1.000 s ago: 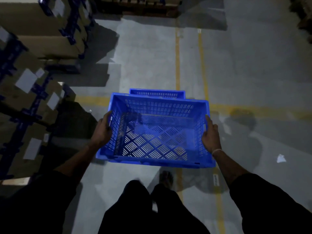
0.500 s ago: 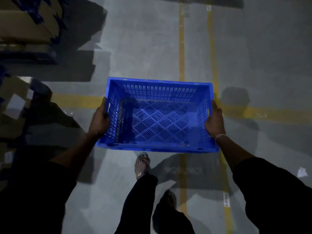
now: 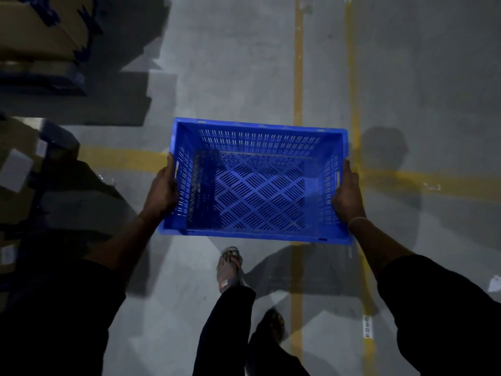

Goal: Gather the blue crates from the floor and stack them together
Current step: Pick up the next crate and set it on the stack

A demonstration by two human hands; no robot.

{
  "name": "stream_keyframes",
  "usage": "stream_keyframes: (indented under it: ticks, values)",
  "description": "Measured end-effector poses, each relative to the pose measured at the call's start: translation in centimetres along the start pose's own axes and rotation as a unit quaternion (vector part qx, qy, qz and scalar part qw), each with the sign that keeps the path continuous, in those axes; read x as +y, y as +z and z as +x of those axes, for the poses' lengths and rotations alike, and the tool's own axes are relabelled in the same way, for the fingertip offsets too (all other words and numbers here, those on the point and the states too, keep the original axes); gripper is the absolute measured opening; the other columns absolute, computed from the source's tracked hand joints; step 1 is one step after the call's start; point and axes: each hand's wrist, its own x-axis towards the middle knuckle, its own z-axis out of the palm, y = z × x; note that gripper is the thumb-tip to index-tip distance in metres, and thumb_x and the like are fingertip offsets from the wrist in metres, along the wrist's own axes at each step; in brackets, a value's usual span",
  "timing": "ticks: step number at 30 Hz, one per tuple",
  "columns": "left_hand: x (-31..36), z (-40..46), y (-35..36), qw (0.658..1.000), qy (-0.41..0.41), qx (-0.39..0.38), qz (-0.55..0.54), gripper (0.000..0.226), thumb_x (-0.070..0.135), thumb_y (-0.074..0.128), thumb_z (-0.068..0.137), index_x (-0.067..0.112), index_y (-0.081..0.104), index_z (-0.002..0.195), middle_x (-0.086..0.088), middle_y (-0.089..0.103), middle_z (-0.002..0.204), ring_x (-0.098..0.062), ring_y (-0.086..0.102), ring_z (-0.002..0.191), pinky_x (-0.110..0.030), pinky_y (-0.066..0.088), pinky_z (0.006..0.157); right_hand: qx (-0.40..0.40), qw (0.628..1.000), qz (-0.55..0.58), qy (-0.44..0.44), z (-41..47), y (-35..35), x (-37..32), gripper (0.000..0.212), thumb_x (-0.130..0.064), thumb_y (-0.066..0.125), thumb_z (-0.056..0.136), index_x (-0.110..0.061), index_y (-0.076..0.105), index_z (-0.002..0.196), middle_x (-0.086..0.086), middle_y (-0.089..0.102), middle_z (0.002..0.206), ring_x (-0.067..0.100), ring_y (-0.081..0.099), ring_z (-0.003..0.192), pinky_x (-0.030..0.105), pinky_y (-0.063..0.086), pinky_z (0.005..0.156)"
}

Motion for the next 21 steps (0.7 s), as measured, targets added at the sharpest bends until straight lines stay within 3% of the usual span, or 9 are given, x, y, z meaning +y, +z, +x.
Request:
stream_keyframes:
  ticks: [2,5,7,9,13,18,21]
  values:
    - [0.1,0.3,0.0,1.000,-0.002,0.004,0.007,0.080,0.049,0.045,0.097,0.034,0.000,0.162,-0.012,0.067,0.107,-0.022,0.072,0.076,-0.046,0.061,0.068,-0.019,1.000,0.004,-0.007,-0.1,-0.3,-0.3,0.086,-0.002,0.042,0.095,-0.036,-0.007,0.157,0.016,0.026,0.150,0.042,0.050,0.114,0.040,0.047,0.080]
    - [-1.2,0.9,0.2,1.000,-0.007,-0.001,0.015,0.082,0.063,0.042,0.094,0.038,0.002,0.161,-0.016,0.066,0.113,-0.029,0.072,0.082,-0.053,0.061,0.074,-0.029,0.999,-0.013,-0.013,-0.2,-0.5,-0.6,0.091,-0.001,0.045,0.094,-0.035,-0.012,0.156,0.012,0.032,0.139,0.027,0.052,0.075,0.030,0.039,0.054]
    - [-1.2,0.8,0.7,0.999,-0.013,0.011,0.037,0.085,0.053,0.050,0.096,0.035,-0.002,0.162,-0.020,0.058,0.125,-0.035,0.068,0.094,-0.056,0.058,0.083,-0.012,0.999,-0.031,-0.024,-0.2,-0.1,-0.2,0.091,-0.004,0.045,0.094,-0.036,-0.013,0.156,0.012,0.032,0.137,0.021,0.044,0.061,0.028,0.029,0.047]
    - [-0.7,0.5,1.7,0.996,-0.020,0.049,0.073,0.084,0.032,0.053,0.101,0.030,-0.005,0.162,-0.025,0.047,0.139,-0.039,0.059,0.109,-0.056,0.053,0.093,0.006,0.998,-0.045,-0.043,0.3,0.4,0.3,0.091,-0.007,0.046,0.094,-0.035,-0.014,0.155,0.013,0.032,0.137,0.024,0.043,0.060,0.029,0.031,0.050]
    - [-0.6,-0.3,2.4,0.995,0.000,0.069,0.074,0.080,0.023,0.053,0.103,0.026,-0.001,0.162,-0.024,0.043,0.142,-0.033,0.054,0.112,-0.048,0.051,0.092,0.012,0.995,-0.070,-0.063,1.0,0.4,0.7,0.098,-0.002,0.051,0.091,-0.035,-0.017,0.155,0.014,0.032,0.137,0.029,0.046,0.062,0.034,0.038,0.048]
    - [-1.8,-0.4,2.2,0.992,0.007,0.080,0.099,0.076,0.040,0.039,0.101,0.024,-0.001,0.163,-0.025,0.044,0.140,-0.041,0.054,0.112,-0.061,0.051,0.089,0.012,0.994,-0.072,-0.075,0.8,0.7,0.9,0.098,-0.002,0.051,0.091,-0.032,-0.016,0.155,0.013,0.033,0.134,0.031,0.047,0.064,0.038,0.042,0.050]
    - [-1.9,-0.4,2.5,0.992,0.005,0.073,0.100,0.077,0.047,0.035,0.101,0.021,-0.002,0.163,-0.026,0.041,0.144,-0.042,0.054,0.115,-0.055,0.052,0.090,0.015,0.994,-0.075,-0.079,0.8,0.7,0.9,0.099,-0.001,0.052,0.090,-0.031,-0.016,0.155,0.015,0.033,0.132,0.030,0.045,0.058,0.036,0.039,0.048]
